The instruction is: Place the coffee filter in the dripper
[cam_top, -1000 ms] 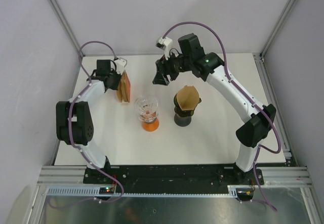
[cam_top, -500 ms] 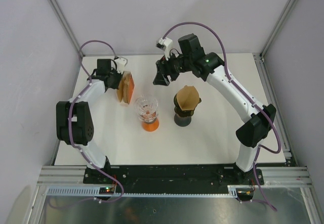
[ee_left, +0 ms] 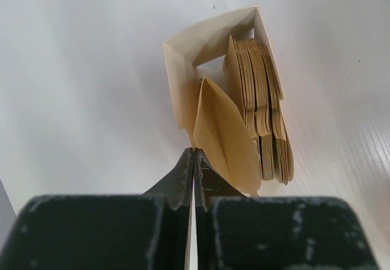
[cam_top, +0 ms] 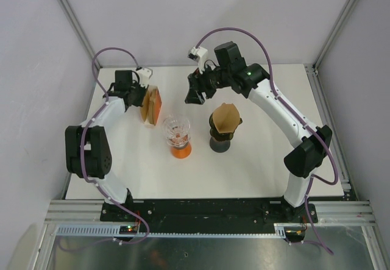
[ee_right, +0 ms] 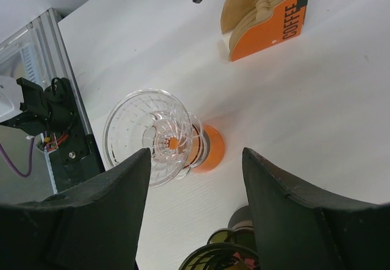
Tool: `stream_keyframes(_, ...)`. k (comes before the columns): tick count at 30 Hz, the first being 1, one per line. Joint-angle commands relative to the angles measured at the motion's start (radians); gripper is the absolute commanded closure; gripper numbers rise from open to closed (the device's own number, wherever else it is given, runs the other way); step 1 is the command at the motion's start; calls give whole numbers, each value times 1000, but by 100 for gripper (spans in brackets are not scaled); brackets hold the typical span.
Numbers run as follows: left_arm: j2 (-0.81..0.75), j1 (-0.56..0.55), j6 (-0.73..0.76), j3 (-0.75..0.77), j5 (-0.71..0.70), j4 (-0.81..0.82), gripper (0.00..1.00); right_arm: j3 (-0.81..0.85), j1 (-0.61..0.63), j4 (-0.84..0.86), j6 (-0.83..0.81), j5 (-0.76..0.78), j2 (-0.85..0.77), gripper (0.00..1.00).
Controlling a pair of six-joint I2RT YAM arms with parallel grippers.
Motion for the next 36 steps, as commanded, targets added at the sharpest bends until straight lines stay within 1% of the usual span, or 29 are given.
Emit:
stream_keyframes(1, -99, -7, -14, -6, 16, 17, 100, 1, -3, 5, -11, -13, -38, 34)
stream_keyframes(6, -206, -3, -21, -20, -25, 12, 100, -11, 4, 9, -8, 8, -52, 34)
stream_keyframes(10, -299, 3, -50, -28, -28, -4, 100, -23, 17, 30, 16, 56, -71, 34)
stream_keyframes(12, -342, 5, -75, -24, -30, -15, 100, -24, 32, 49, 38, 109, -80, 34)
stream_keyframes(15, -399, 11, -122, 1, -30, -41, 100, -22, 73, 84, 60, 239, -94, 34)
stream_keyframes(18, -439, 36, -191, 41, 19, -85, 100, -25, 130, 134, 84, 375, -111, 34)
stream_keyframes(21, -473, 73, -263, 81, 88, -126, 100, -60, 199, 238, 101, 498, -135, 33)
stream_keyframes(25, -513, 84, -361, 129, 146, -162, 100, -111, 297, 422, 104, 659, -147, 33)
stream_keyframes(30, -551, 85, -449, 152, 210, -188, 100, -132, 417, 648, 54, 824, -96, 32)
stream_keyframes(33, -570, 85, -481, 154, 237, -202, 100, -93, 460, 713, 14, 891, -41, 31)
stream_keyframes(36, -581, 85, -506, 159, 279, -213, 100, -37, 473, 730, -5, 953, 32, 31)
